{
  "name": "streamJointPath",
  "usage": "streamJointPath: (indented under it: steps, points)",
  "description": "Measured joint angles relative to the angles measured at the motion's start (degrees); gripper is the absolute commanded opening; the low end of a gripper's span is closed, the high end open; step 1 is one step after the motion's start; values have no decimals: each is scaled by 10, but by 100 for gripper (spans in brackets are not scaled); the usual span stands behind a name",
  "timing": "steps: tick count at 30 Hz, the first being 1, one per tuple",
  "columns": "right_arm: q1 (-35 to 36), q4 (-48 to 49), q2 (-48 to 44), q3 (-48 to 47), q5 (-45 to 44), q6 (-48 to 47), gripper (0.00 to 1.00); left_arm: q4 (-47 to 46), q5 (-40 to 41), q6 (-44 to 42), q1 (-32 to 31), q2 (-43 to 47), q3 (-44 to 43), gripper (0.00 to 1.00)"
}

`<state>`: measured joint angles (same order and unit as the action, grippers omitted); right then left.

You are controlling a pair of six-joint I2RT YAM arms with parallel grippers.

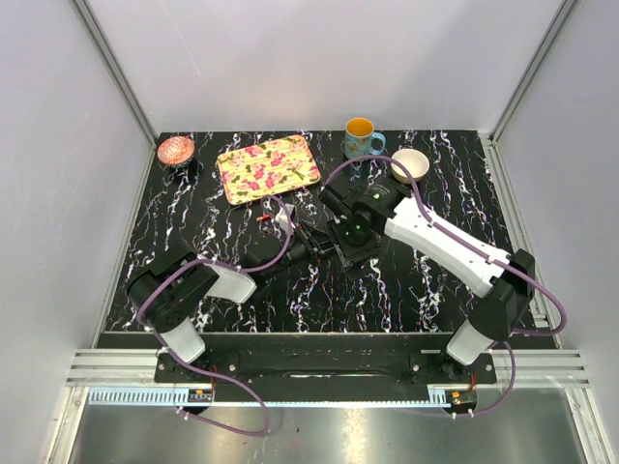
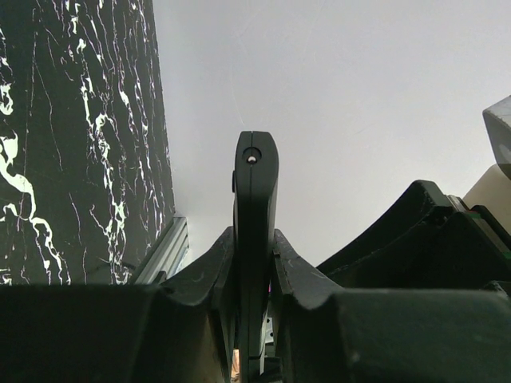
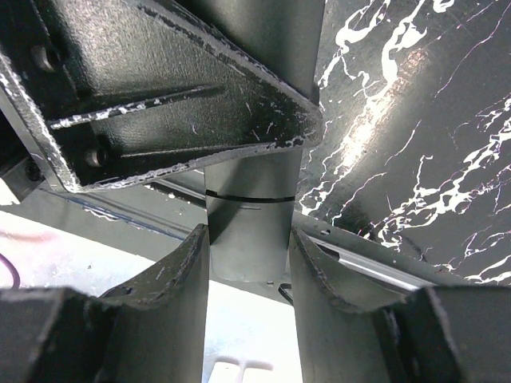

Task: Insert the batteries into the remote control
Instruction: Load the battery cover into the remote control.

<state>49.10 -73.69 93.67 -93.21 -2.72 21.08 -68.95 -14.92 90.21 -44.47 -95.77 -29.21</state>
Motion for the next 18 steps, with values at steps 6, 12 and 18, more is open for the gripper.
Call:
streamJointPath:
  steps: [6,12,18]
  points:
    - [-4,-8,10,-7,5,-4,37,1,3,-5,-3,0,-1,0]
    - [-6,-26,20,-23,5,-7,37,3,4,-9,-8,0,-9,0]
    - [-14,-41,32,-43,5,-12,37,3,13,-14,-11,0,-15,0]
